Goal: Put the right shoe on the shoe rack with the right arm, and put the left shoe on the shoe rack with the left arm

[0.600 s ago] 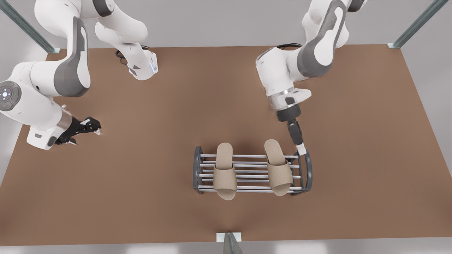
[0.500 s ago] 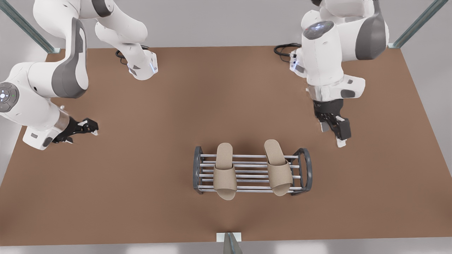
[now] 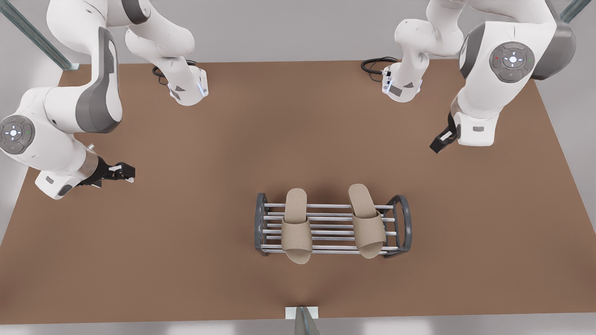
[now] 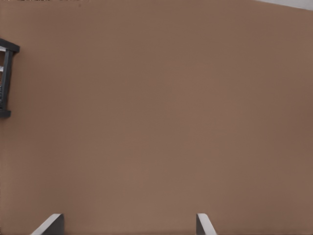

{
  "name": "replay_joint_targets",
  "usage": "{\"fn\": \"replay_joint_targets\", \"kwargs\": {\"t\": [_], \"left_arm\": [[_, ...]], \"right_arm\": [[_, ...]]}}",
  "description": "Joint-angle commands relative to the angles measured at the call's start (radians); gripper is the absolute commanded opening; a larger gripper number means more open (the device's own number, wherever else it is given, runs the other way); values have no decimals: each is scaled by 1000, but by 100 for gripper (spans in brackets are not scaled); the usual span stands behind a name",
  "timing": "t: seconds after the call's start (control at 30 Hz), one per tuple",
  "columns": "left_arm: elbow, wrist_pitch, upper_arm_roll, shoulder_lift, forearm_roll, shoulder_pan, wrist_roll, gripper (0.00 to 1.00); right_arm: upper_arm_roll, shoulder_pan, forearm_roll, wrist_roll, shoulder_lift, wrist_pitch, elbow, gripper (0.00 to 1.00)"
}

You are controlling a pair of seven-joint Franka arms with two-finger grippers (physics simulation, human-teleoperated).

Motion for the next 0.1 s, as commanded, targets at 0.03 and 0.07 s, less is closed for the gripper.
{"fn": "replay_joint_targets", "kwargs": {"t": [0.03,0.07], "left_arm": [[0,-42,2,0,-5,13,1063,100],[0,-42,2,0,-5,13,1063,100]], "right_arm": [[0,3,7,145,-1,2,0,100],[0,4,6,148,-1,2,2,100]]}}
